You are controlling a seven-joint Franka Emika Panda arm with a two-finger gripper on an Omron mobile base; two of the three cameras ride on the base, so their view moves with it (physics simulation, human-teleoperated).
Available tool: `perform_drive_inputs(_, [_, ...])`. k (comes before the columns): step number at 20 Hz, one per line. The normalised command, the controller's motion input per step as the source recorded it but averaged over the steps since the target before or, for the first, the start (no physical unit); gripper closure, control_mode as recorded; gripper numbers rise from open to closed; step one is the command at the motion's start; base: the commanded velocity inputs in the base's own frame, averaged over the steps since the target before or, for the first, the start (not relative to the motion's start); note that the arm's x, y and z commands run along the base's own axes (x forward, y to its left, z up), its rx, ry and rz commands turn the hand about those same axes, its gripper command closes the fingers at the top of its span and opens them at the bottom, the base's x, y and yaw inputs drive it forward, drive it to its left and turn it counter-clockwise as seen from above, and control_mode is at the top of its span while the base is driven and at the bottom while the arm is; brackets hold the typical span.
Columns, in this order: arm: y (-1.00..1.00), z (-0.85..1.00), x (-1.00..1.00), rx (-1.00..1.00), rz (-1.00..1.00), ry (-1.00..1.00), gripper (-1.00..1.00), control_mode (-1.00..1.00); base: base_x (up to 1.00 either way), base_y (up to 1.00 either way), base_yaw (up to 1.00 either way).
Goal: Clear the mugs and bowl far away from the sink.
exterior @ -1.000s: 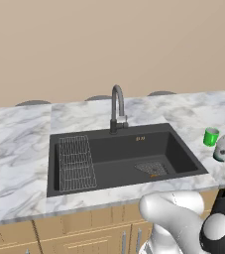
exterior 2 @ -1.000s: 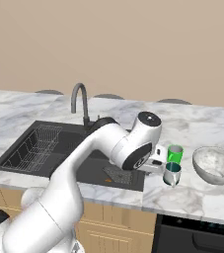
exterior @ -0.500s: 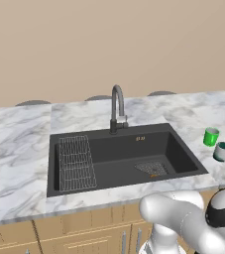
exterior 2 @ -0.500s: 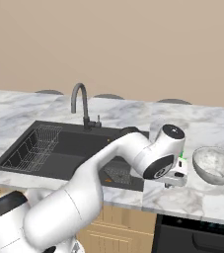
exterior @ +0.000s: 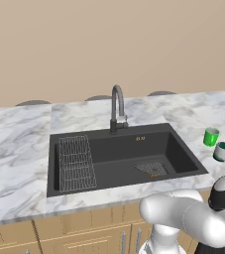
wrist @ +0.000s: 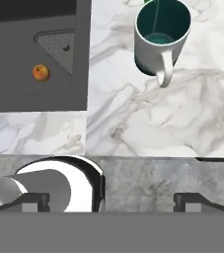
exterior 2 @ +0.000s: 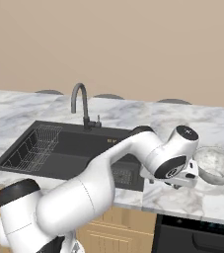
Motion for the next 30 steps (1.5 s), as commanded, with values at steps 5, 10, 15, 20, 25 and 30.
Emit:
perform_drive_inputs(5, [0.0,-0.31,0.27,0.0,0.0,0.0,-1.0,-1.0,0.0,0.0,0.0])
perform_drive_inputs(10, [0.0,-0.28,0.33,0.0,0.0,0.01,-1.0,-1.0,0.0,0.0,0.0])
perform_drive_inputs(15, [-0.03,0.0,0.09,-0.03,0.0,0.04,-1.0,-1.0,0.0,0.0,0.0])
perform_drive_inputs(20, [-0.12,0.0,0.0,-0.11,0.0,0.02,-1.0,-1.0,0.0,0.0,0.0])
perform_drive_inputs(25, [-0.02,-0.14,0.0,-0.13,0.0,0.0,-1.0,-1.0,0.0,0.0,0.0])
perform_drive_inputs(30, [0.0,-0.28,0.01,0.0,0.0,-0.05,-1.0,-1.0,0.0,0.0,0.0])
